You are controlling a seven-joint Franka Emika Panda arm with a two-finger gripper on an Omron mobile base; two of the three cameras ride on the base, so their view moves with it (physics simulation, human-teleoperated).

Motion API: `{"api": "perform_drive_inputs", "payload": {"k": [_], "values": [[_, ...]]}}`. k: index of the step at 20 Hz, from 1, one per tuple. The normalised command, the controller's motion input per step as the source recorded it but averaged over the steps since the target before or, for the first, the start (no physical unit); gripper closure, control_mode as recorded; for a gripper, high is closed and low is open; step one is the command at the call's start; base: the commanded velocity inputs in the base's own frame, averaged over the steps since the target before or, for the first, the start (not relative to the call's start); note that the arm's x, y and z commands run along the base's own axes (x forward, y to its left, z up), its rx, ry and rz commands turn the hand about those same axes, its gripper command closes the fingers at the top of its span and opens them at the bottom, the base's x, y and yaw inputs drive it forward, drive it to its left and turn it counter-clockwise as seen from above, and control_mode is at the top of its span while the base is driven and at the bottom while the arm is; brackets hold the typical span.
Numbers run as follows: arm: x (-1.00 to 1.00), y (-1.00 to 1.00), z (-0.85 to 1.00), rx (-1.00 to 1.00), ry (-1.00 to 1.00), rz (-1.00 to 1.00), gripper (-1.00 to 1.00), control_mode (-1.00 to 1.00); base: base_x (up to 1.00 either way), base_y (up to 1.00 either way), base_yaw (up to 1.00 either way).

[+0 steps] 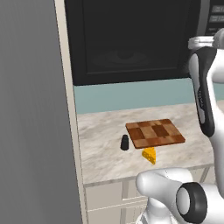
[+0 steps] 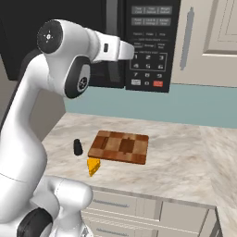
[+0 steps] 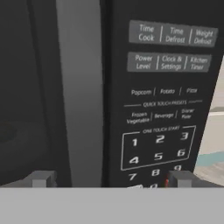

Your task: Retrieve the reheated potato from the microwave, then place the potato, cheese, and condiment on the cutting board.

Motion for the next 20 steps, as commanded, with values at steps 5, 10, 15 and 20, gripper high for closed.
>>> {"api": "perform_drive_inputs", "payload": {"k": [5, 10, 15, 20], "values": [[0.01, -0.07, 0.21, 0.19, 0.00, 0.03, -1.00, -1.00, 0.00, 0.00, 0.00], [0.05, -0.01, 0.16, 0.20, 0.00, 0.04, -1.00, -1.00, 0.00, 0.00, 0.00], [0.17, 0.00, 0.04, 0.17, 0.00, 0.05, -1.00, -1.00, 0.00, 0.00, 0.00], [0.29, 0.05, 0.00, 0.15, 0.00, 0.06, -1.00, -1.00, 0.00, 0.00, 0.00]]}}
